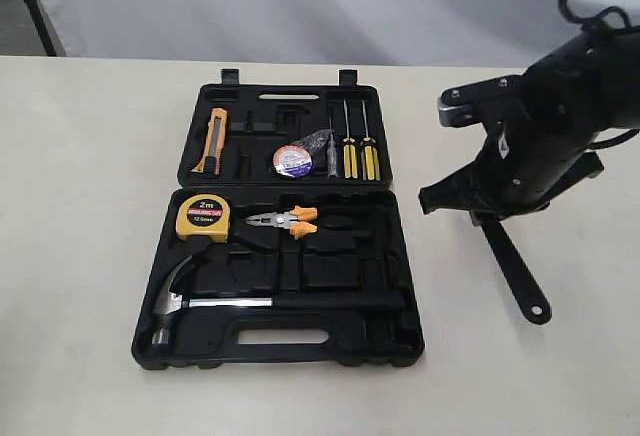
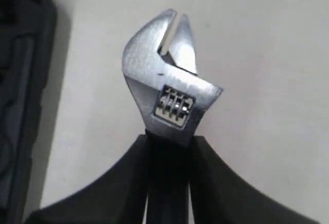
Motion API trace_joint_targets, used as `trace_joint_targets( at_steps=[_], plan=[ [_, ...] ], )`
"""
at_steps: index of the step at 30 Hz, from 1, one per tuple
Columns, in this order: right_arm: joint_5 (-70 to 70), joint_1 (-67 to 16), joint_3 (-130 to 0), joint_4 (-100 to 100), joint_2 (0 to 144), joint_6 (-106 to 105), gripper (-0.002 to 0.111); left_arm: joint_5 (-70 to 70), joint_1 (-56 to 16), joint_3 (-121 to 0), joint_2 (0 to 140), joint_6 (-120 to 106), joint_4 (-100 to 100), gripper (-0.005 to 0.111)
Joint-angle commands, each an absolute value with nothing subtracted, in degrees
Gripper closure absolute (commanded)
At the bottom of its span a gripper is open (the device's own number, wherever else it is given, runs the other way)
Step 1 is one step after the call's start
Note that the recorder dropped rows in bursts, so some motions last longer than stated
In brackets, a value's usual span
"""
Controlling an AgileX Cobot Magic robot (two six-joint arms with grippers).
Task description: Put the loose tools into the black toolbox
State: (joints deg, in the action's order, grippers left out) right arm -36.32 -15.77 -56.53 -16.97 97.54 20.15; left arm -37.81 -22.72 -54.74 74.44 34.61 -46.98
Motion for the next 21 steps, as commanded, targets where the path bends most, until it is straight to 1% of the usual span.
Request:
trace_joint_targets(
  at_steps=[1, 4, 7, 13, 21],
  plan=[
    [-34.42, -16.38, -56.63, -9.74, 93.53, 9.07, 0.109, -36.83, -22.53, -54.20, 73.98, 35.20, -46.20, 0.105],
    [-32.41, -18.77, -56.63, -3.25, 93.08, -0.84, 0.109, -36.83, -22.53, -54.20, 73.98, 35.20, -46.20, 0.105],
    [-29.10, -23.36, -56.63, 1.36, 93.32, -7.92, 0.109, -36.83, -22.53, -54.20, 73.98, 35.20, -46.20, 0.105],
    [-20.19, -31.88, -56.97, 1.47, 96.01, -8.03, 0.109, -36.83, -22.53, -54.20, 73.98, 35.20, -46.20, 0.105],
    [-20.20, -38.11, -64.64, 1.20, 104.43, -11.11, 0.109, -36.83, -22.53, -54.20, 73.98, 35.20, -46.20, 0.105]
  ],
)
